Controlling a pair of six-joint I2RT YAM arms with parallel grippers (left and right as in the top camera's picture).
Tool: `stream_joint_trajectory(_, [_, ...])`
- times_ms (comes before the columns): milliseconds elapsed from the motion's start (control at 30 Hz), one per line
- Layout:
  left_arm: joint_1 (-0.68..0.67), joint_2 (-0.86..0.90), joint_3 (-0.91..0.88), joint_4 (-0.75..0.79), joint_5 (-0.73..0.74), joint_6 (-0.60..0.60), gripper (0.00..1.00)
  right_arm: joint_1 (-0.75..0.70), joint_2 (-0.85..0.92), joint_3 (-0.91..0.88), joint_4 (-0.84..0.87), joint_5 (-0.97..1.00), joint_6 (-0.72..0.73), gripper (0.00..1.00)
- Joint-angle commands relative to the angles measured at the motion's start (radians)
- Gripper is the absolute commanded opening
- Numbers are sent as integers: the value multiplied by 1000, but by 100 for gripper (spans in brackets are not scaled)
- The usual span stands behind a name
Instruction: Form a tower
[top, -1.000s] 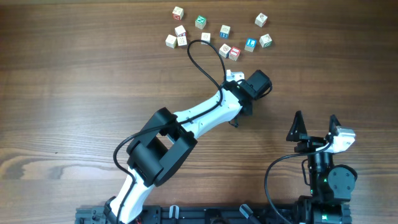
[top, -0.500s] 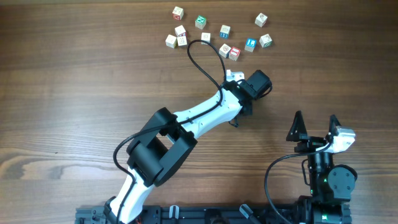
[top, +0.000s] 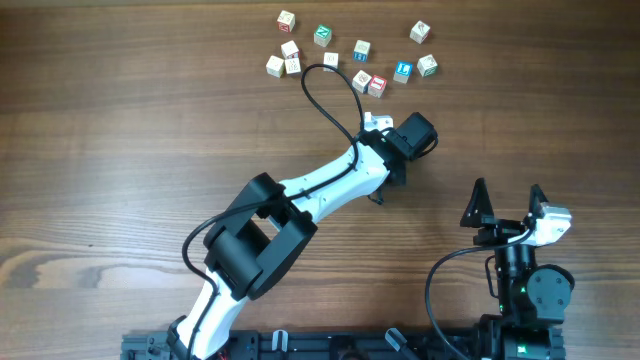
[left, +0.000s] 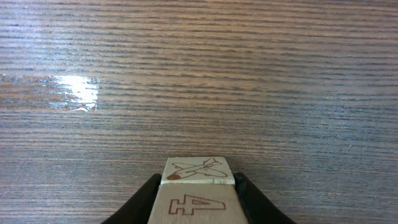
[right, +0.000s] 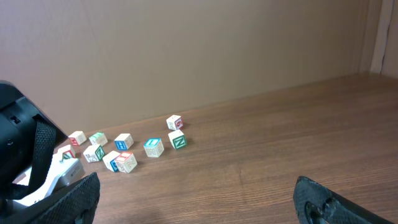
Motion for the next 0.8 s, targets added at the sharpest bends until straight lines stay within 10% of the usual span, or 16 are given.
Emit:
stream_joint_trajectory(0, [-3, 19, -9, 2, 2, 5, 37, 4, -6, -1, 3, -15, 6, 100])
stream_joint_trajectory(567, [-3, 19, -9, -13, 51, 5, 44, 4, -6, -1, 3, -15, 6, 100])
stream_joint_trajectory(767, [-3, 19, -9, -16, 51, 5, 29, 4, -6, -1, 3, -15, 6, 100])
